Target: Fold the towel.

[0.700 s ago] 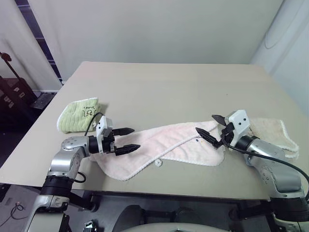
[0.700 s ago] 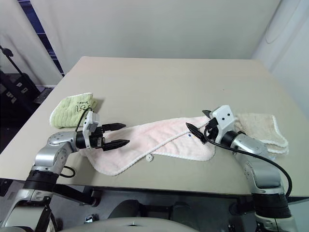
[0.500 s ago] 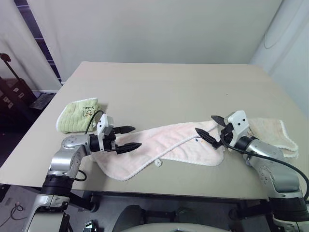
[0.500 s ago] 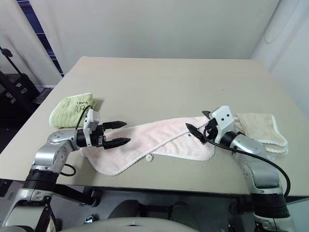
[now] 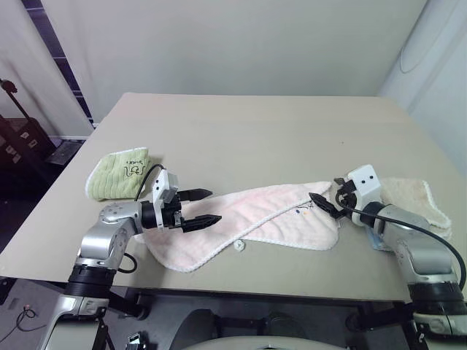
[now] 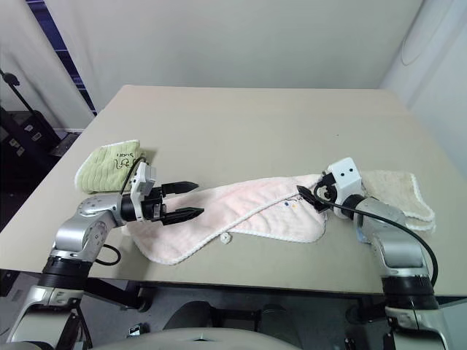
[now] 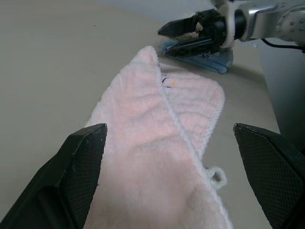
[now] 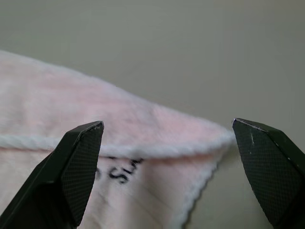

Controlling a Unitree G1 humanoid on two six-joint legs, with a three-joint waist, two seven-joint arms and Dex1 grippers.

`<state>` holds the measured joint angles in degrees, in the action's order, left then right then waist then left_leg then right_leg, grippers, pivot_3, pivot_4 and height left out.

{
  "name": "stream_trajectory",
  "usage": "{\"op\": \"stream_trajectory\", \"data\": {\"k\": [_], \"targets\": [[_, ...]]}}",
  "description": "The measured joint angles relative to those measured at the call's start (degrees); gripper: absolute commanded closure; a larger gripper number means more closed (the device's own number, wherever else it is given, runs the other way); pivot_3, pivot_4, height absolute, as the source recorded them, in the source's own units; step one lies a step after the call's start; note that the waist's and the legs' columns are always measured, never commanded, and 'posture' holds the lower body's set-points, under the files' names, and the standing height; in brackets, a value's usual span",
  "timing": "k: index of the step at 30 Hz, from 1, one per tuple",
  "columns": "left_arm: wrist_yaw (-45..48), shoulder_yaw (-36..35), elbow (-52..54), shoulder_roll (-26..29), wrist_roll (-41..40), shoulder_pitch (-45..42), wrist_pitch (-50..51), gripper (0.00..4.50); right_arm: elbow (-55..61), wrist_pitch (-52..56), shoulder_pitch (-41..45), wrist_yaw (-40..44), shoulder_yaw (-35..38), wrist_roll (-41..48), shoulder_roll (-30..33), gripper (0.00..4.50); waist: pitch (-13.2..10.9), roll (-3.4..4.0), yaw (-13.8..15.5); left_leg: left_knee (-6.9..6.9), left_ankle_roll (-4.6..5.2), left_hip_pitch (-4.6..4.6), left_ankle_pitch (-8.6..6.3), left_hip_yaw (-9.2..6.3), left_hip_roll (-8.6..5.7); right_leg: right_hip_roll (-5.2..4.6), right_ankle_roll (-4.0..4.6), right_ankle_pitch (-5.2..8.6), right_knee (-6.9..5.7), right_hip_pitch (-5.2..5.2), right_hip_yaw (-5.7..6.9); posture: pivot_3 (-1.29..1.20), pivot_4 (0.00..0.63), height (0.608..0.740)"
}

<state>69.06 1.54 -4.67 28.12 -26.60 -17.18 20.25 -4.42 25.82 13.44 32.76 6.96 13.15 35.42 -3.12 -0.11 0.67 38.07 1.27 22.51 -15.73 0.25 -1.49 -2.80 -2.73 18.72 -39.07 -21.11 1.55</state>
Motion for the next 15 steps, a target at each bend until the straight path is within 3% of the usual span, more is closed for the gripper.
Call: {"op": "stream_trajectory", "data": {"k": [8, 15], "targets": [[-0.84, -0.05, 1.68, 0.93, 0.21, 1.4, 0.15, 0.02, -18.2, -13.63, 7.13, 2.84, -3.04, -8.15, 4.22, 0.0, -0.01, 0.02, -0.09, -0.03, -0.01, -0.01, 0.01, 0.02, 0.0, 0.02, -0.02, -0.01, -0.01, -0.01, 0.0, 0.0, 0.0, 0.74], [-3.3, -0.09, 3.9, 1.06, 0.17, 1.88, 0.46, 0.02, -26.25, -22.0, 11.09, 4.85, -6.73, -12.45, 4.17, 0.0, -0.01, 0.02, -0.17, 0.0, -0.08, -0.06, 0.05, 0.02, 0.0, 0.02, -0.02, -0.02, -0.03, 0.06, 0.0, 0.0, 0.0, 0.74]]}}
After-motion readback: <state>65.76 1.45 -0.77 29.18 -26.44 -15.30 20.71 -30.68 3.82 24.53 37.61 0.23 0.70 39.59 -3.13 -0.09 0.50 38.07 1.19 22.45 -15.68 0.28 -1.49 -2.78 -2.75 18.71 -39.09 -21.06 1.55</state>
